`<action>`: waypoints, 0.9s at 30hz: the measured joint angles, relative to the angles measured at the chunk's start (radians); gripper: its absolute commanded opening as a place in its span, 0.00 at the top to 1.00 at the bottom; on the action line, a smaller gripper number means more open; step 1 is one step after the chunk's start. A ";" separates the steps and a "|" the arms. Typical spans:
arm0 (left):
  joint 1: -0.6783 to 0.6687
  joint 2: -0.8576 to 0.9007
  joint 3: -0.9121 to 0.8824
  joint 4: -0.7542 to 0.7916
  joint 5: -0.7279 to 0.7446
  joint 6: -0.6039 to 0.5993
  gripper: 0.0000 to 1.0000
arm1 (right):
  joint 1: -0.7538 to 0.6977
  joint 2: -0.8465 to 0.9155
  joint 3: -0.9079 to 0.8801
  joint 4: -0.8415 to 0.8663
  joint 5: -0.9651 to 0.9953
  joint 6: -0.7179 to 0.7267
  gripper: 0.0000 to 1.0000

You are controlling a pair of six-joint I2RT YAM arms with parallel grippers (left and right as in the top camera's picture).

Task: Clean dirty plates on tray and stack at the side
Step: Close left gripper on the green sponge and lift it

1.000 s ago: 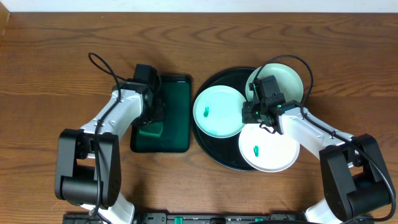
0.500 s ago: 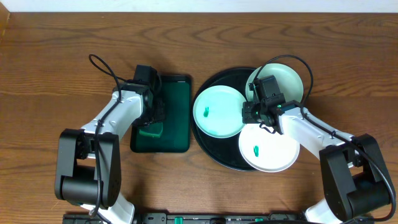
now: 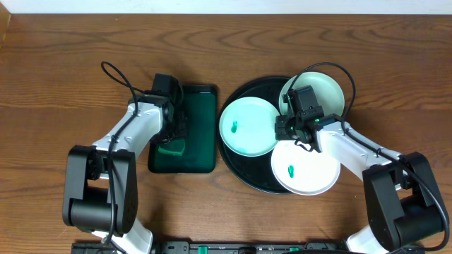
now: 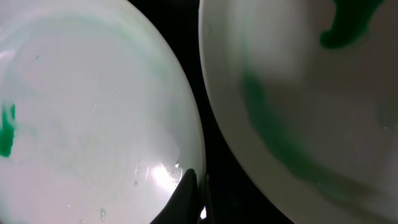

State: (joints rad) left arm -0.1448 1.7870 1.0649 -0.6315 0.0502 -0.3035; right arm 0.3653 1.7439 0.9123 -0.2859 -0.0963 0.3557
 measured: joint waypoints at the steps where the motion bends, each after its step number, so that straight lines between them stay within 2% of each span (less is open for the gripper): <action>1: 0.000 0.000 0.000 0.000 0.000 0.000 0.66 | 0.000 0.000 0.000 0.000 0.000 0.000 0.96; 6: 0.000 0.000 -0.009 0.012 0.000 0.000 0.66 | 0.000 0.000 0.000 -0.001 0.000 0.000 0.94; 7: 0.000 0.000 -0.013 0.018 0.000 0.000 0.70 | 0.000 0.000 0.000 -0.001 0.000 0.000 0.94; 9: 0.000 0.000 -0.021 0.031 0.000 0.002 0.92 | 0.000 0.000 0.000 -0.001 0.000 0.000 0.95; 20: 0.008 -0.039 -0.032 0.015 0.059 -0.006 0.93 | 0.000 0.000 0.000 -0.002 0.000 0.001 0.99; 24: 0.005 -0.148 -0.040 -0.007 0.090 -0.006 0.93 | 0.000 0.000 0.000 -0.003 0.000 0.001 0.98; 27: 0.004 -0.290 -0.040 -0.019 0.105 -0.005 0.93 | 0.000 0.000 0.000 -0.005 -0.001 0.002 0.91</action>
State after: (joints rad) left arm -0.1410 1.4975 1.0252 -0.6502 0.1551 -0.3088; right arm 0.3653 1.7439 0.9123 -0.2909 -0.0971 0.3573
